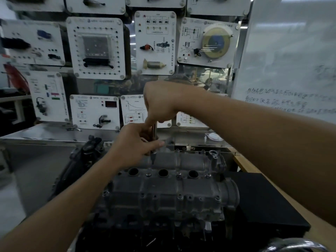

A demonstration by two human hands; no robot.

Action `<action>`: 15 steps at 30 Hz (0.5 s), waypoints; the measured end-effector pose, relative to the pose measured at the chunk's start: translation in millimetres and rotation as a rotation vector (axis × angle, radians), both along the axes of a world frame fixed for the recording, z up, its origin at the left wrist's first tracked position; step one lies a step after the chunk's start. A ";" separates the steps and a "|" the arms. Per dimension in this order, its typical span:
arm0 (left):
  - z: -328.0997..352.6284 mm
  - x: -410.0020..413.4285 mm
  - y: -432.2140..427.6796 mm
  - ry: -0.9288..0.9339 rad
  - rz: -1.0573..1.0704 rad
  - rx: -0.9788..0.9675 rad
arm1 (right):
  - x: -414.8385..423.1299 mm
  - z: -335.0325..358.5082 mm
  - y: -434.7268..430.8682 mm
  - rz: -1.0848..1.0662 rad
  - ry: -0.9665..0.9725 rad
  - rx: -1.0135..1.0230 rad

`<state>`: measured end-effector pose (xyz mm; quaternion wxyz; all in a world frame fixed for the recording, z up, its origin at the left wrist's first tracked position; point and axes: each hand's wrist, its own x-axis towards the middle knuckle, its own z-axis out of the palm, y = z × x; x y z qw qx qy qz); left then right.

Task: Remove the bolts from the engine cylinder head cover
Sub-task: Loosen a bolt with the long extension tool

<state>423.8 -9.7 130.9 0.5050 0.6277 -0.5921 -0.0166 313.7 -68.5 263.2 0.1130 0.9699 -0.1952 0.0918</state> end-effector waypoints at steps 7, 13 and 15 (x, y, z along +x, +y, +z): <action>-24.3 9.4 9.2 0.132 0.041 -0.052 | 8.9 -59.3 -1.4 0.167 -0.636 0.350; -29.0 12.3 4.9 0.009 0.048 -0.008 | 5.8 -105.3 -10.6 0.241 -1.007 0.640; -28.9 13.7 4.9 0.012 0.053 -0.016 | 10.2 -104.3 -11.7 0.249 -0.989 0.634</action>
